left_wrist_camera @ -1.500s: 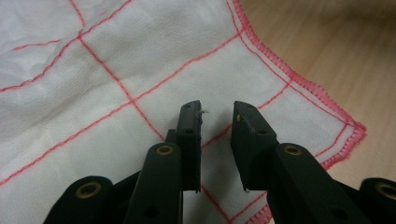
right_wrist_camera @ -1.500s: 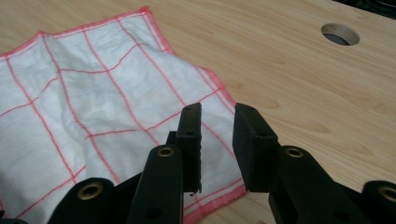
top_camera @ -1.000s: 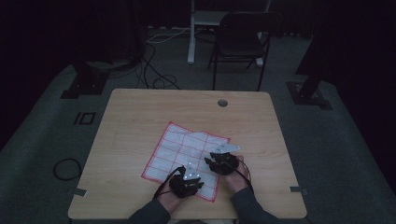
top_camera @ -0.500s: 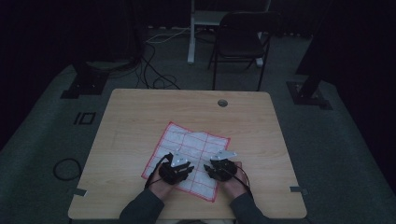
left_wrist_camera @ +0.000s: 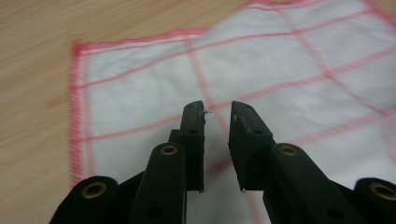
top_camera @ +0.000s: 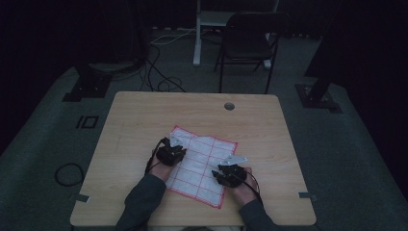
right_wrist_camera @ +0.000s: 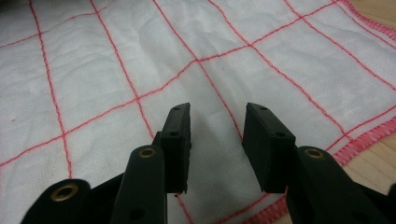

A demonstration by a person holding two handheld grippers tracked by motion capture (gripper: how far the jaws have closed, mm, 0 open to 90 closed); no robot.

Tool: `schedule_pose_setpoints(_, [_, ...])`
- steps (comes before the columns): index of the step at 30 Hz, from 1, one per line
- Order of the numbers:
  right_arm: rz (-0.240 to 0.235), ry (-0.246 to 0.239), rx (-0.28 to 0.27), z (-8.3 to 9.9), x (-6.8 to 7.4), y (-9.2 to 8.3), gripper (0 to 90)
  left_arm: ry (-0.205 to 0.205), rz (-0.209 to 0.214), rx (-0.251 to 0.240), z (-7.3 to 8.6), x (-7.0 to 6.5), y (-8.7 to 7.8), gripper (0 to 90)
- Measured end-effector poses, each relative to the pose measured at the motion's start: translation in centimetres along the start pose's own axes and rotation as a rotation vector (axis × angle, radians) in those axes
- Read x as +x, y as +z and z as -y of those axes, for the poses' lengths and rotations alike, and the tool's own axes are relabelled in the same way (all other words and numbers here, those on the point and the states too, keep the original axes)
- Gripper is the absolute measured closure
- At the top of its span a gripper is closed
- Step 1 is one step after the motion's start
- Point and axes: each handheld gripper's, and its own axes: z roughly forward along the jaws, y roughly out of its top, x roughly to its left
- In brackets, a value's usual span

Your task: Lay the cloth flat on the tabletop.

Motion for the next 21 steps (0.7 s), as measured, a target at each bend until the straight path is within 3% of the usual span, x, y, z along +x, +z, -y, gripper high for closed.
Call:
schedule_pose_setpoints(4, [-0.003, 0.000, -0.001, 0.1, -0.1, -0.1, 62.9, -0.047, -0.035, 0.028, -0.1, 1.2, 1.1, 77.5])
schedule_pose_setpoints(7, [-0.003, -0.004, -0.001, 0.2, -0.3, -0.2, 63.5, -0.053, -0.055, 0.045, 0.1, 1.6, 1.4, 77.9])
schedule_pose_setpoints(21, [-0.014, -0.003, -0.005, 0.6, -0.8, -0.6, 65.1, -0.079, -0.031, 0.032, 1.6, 2.7, 0.2, 77.6])
